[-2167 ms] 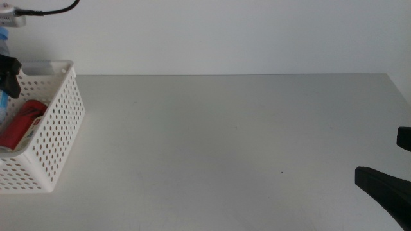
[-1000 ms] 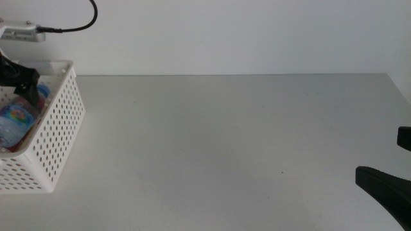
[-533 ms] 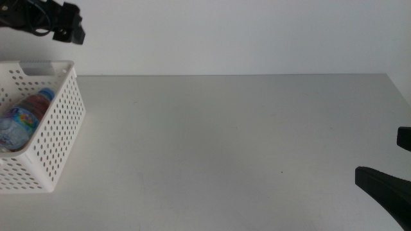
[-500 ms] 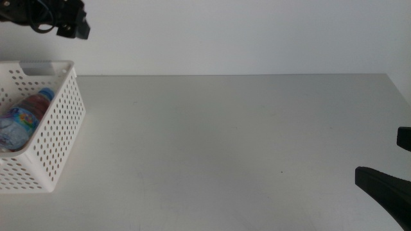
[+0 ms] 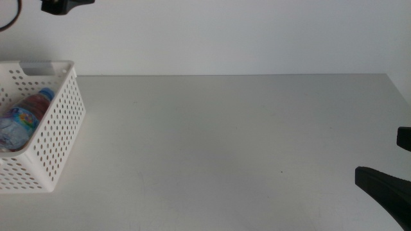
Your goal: Use arms to grab the bottles and put them into the dustbin to the left of the table.
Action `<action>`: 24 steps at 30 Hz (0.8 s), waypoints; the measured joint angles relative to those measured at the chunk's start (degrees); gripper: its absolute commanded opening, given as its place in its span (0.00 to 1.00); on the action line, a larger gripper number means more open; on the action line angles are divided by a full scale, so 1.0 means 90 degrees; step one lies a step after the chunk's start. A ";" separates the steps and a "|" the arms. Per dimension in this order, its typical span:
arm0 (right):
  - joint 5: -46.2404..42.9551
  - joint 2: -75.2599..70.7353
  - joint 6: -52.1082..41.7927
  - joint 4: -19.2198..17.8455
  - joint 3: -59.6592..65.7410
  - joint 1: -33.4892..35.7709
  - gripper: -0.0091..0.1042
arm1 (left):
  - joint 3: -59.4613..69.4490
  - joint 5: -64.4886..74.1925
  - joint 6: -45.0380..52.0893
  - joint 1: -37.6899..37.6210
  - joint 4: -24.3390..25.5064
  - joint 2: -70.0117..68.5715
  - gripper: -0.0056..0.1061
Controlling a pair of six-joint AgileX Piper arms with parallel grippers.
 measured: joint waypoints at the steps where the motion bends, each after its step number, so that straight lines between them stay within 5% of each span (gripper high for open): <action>1: 0.0000 0.0000 0.0000 0.0000 0.0000 0.0000 0.77 | 0.0029 -0.0014 -0.0006 0.0000 0.0048 -0.0096 0.89; 24: 0.0000 0.0000 0.0000 0.0000 0.0000 0.0000 0.77 | 0.0069 -0.0054 -0.0402 0.0000 0.0002 -0.0323 0.89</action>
